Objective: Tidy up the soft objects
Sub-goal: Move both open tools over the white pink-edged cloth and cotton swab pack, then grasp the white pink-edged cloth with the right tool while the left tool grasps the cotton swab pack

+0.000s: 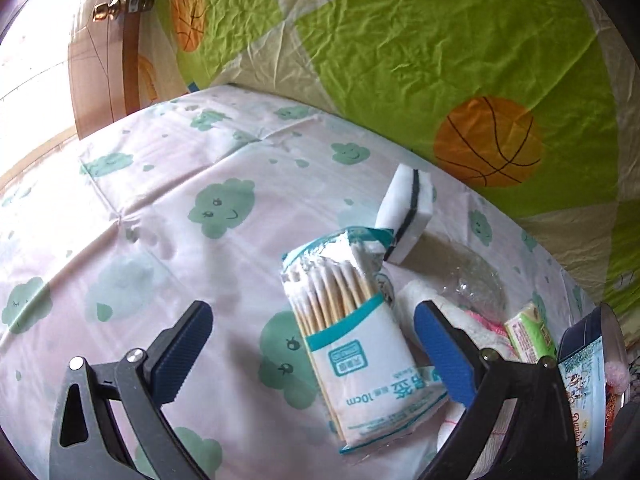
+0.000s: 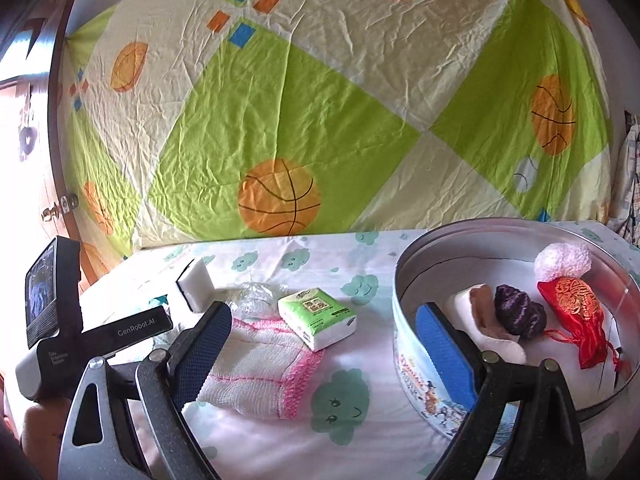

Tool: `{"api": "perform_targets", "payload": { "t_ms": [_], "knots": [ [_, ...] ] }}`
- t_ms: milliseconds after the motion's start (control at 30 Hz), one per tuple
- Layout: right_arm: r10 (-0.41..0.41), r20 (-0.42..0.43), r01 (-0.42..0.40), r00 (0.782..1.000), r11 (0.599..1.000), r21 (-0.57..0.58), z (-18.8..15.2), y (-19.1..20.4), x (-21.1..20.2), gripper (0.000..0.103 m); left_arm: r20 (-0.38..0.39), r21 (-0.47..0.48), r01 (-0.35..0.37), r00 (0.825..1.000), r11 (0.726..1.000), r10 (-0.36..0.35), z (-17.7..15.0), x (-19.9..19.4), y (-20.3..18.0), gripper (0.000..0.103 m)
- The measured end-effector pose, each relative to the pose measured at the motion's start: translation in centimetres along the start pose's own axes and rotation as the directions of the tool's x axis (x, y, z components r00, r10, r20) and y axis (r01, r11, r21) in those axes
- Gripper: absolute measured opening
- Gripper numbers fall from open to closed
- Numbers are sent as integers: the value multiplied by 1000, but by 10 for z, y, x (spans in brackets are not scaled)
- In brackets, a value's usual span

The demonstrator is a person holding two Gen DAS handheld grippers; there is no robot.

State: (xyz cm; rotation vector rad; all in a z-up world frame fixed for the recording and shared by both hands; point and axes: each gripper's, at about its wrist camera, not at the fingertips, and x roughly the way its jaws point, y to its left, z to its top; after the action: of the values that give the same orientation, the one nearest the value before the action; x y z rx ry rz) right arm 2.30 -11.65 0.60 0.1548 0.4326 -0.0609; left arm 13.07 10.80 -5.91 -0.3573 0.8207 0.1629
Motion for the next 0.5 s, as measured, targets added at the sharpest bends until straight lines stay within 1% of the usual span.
{"api": "perform_targets", "payload": {
  "t_ms": [33,133,267,300,367,500],
  "knots": [
    [9,-26,-9,1000,1000,-3,0,3,5,95,-25,-6,-2,1000,1000,2,1,5,1,102],
    [21,-101,-22,995,1000,-3,-3,12,21,95,-30,22,-18,999,1000,19,3,6,-2,101],
    [25,-203,-31,979,999,-22,-6,23,42,95,-39,29,-17,999,999,18,4,5,0,101],
    [23,-231,-31,973,999,-29,-7,26,48,95,-39,29,-16,999,999,17,4,5,0,101],
    [17,-288,-33,958,998,-49,-10,31,59,95,-47,47,-38,998,998,40,4,7,-4,102],
    [-7,-403,-29,915,996,-82,-18,37,82,95,-70,108,-106,991,988,114,5,16,-16,103]
  ]
}}
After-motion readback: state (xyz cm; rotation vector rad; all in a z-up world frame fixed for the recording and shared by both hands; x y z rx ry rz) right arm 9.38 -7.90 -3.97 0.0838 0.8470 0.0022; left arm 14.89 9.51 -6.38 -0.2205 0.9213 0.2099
